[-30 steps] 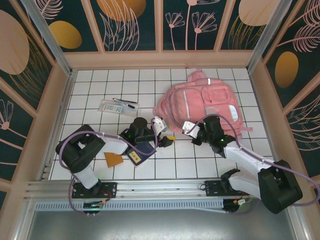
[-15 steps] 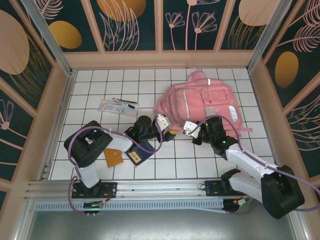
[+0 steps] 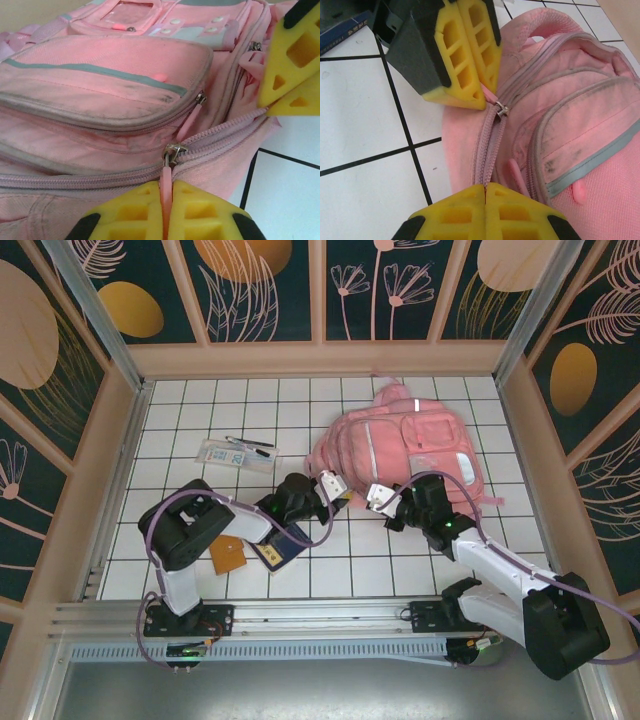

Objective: Pack books, pencil case, and school supplies into a backpack

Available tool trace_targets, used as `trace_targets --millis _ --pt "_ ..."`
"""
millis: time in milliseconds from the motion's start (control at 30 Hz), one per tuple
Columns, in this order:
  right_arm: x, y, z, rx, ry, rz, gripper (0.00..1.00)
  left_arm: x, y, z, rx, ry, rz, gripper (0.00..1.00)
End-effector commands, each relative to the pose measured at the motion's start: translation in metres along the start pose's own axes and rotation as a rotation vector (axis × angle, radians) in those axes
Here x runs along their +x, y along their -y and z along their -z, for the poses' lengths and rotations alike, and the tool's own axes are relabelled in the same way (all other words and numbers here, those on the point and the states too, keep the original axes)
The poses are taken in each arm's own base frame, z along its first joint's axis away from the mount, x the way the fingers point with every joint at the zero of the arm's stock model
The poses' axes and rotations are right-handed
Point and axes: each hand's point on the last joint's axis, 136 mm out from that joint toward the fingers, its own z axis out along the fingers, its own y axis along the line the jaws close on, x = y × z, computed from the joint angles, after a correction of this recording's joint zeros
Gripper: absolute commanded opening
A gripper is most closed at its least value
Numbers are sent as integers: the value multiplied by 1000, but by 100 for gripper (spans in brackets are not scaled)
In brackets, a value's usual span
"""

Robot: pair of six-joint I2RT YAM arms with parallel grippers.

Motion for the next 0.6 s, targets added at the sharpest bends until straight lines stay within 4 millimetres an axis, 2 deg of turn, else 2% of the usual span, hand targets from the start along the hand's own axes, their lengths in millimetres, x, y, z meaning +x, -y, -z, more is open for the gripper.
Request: trace_targets --millis 0,33,67,167,200,300,433,467,500,567 --pt "-4 1 3 4 10 38 0 -24 0 12 0 56 -52 0" --pt "-1 -1 3 -6 -2 34 3 -24 3 13 24 49 -56 0" --pt "1 -2 2 -14 -10 25 18 -26 8 15 48 47 -59 0" --pt "-3 -4 1 -46 16 -26 48 -32 13 20 75 69 -32 0" --pt "-6 -5 0 -62 33 -45 54 -34 14 22 77 84 -22 0" --pt "-10 -8 -5 -105 45 -83 63 -39 16 24 89 110 -12 0" --pt "-7 0 -17 -76 13 -93 63 -44 22 23 130 115 -10 0" --pt "-6 -1 -20 -88 4 -87 59 -46 23 24 134 125 -5 0" --pt "-5 -4 -22 -102 -5 -73 49 -48 22 24 133 135 5 0" --pt "-1 -10 -25 -120 -24 -34 19 -52 23 25 136 153 24 0"
